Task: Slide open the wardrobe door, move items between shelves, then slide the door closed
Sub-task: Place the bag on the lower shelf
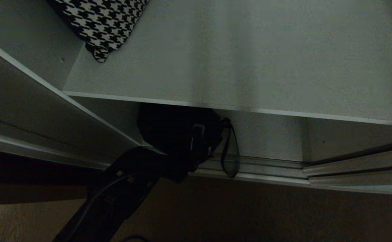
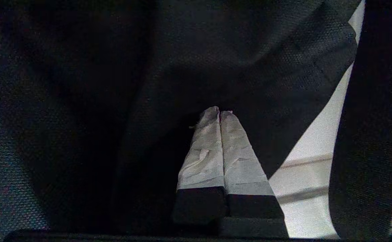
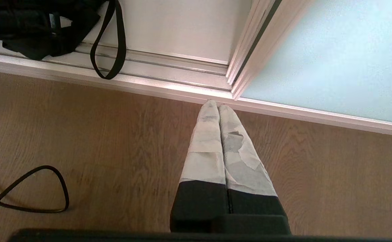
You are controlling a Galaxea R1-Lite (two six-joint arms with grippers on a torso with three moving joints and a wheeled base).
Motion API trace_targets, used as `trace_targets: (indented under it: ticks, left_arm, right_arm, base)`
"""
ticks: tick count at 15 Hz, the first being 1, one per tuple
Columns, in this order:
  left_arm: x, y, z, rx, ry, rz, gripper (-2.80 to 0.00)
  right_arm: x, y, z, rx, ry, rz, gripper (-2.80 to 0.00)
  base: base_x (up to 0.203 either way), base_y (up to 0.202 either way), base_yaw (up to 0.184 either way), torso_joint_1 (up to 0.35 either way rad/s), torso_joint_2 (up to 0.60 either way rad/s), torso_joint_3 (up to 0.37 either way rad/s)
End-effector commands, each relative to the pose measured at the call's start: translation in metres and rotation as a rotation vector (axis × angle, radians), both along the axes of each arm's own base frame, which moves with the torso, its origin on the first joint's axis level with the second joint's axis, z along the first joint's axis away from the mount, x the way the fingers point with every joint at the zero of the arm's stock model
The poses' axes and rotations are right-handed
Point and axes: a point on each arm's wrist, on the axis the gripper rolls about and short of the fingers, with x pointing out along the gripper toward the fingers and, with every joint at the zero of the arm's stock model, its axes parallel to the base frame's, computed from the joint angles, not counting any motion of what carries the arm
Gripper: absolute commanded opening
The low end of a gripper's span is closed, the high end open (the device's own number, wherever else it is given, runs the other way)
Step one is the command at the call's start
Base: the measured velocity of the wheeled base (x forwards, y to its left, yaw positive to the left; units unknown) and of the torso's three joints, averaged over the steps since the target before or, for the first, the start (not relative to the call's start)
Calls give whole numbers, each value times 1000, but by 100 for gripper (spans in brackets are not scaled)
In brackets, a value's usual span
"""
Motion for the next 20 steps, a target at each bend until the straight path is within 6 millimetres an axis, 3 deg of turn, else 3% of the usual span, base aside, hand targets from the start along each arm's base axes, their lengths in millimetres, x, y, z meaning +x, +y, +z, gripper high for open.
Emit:
trace_targets:
  ticks: [1, 4, 7, 11, 14, 16, 20]
  left_arm:
    - [4, 4, -1, -26, -86, 9, -280]
    - [6, 10, 22, -50, -345, -41, -280]
    - [4, 11, 28, -72, -441, -99, -280]
    - [-8, 13, 76, -163, -691, -120, -280]
    - [-14, 13, 100, -173, -724, -93, -280]
    - [-18, 8, 101, -172, -687, -69, -280]
    - [-52, 5, 69, -87, -418, -78, -280]
  right_arm:
    - [0, 0, 0, -1, -3, 0, -280]
    - [0, 0, 0, 0, -2, 0, -280]
    - [0, 0, 0, 0, -3, 0, -280]
    - [0, 0, 0, 0, -3, 0, -280]
    - [0, 0, 0, 0, -3, 0, -280]
    - [0, 0, 0, 0, -3, 0, -280]
    - [0, 0, 0, 0, -2, 1, -280]
  base:
    - [0, 0, 0, 0, 0, 0]
    - [0, 0, 0, 0, 0, 0]
    - [0, 0, 0, 0, 0, 0]
    - [0, 0, 0, 0, 0, 0]
    - [0, 0, 0, 0, 0, 0]
    - [0, 0, 0, 0, 0, 0]
    - [0, 0, 0, 0, 0, 0]
